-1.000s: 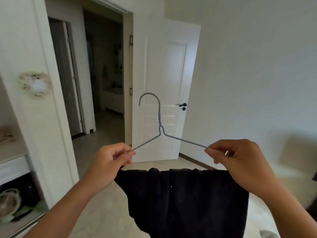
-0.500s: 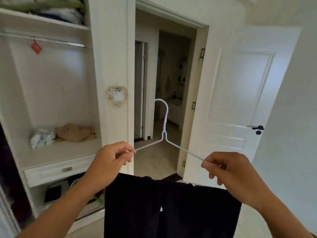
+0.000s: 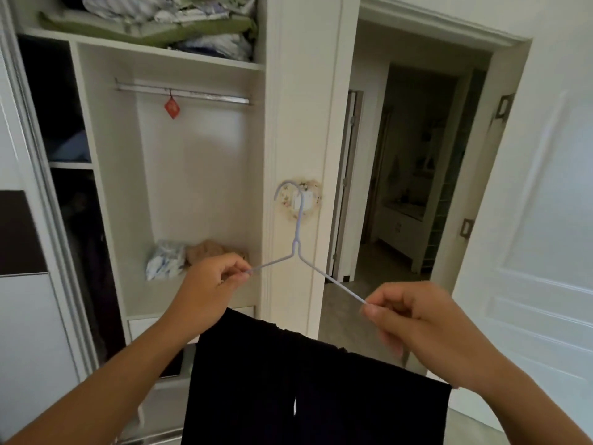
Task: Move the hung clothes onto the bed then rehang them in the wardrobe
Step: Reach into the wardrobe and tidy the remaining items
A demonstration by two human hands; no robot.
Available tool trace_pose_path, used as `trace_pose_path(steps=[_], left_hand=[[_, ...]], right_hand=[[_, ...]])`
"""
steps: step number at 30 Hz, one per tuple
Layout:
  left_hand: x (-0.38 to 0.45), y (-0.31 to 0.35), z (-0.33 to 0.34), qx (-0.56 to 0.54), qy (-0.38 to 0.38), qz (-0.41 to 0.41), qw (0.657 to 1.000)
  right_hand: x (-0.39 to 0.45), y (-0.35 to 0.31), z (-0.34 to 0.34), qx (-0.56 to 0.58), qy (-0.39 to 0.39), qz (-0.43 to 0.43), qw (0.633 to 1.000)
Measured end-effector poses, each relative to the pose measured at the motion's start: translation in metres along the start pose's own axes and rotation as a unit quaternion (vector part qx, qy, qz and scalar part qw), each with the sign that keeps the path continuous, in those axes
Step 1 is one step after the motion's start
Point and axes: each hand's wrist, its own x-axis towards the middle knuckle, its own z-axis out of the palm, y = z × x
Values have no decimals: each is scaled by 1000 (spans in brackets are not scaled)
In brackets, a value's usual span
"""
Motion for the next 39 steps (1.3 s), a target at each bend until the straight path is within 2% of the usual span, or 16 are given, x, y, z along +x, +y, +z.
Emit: trace_pose_path(steps=[5,16,23,29,39], left_hand=[[60,-62,-29,9,12,-23,1000],[214,-169,-123,86,42,4,995],[287,-213,-143,103,25,4,994],[342,-252,-153,118,23,-16,993],[448,-318,-226,198,84,-25,976]], right_hand=[[77,-28,43,42,-29,0,999],[241,-97,128,86,40,-6,995],[343,-120,169,77,75,-43,993],[436,-135,198,102,60,-60,991],[603,-187,241,221,20,-74,972]])
